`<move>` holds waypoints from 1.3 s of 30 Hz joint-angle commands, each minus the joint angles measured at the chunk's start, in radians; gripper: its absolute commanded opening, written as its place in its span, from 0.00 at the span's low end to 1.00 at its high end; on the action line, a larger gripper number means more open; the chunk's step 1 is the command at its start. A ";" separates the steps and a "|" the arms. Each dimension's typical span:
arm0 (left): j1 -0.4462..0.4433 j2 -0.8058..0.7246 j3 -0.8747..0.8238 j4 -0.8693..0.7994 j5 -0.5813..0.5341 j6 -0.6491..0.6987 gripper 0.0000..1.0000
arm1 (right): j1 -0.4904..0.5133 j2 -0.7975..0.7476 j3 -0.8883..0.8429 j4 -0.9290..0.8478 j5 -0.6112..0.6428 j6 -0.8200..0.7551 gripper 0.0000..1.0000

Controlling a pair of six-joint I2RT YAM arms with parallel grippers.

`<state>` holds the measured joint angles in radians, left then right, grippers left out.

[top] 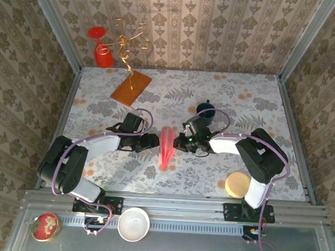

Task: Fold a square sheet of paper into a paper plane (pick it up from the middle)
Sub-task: Move the paper plane to the top-center of the table.

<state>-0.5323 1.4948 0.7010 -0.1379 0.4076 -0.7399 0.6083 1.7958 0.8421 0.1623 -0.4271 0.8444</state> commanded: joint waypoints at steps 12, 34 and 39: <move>-0.048 0.086 0.118 -0.005 0.009 -0.011 0.52 | -0.004 0.001 -0.008 0.013 -0.012 0.007 0.02; -0.064 0.059 0.145 -0.054 -0.046 0.014 0.52 | -0.008 0.006 -0.001 -0.001 -0.003 0.006 0.01; -0.069 0.117 0.173 -0.105 -0.053 0.022 0.38 | -0.010 0.004 -0.007 -0.006 0.004 0.006 0.01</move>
<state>-0.5953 1.5837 0.8459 -0.1902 0.3641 -0.7376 0.6044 1.7958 0.8421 0.1612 -0.4267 0.8440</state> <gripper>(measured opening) 0.403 0.068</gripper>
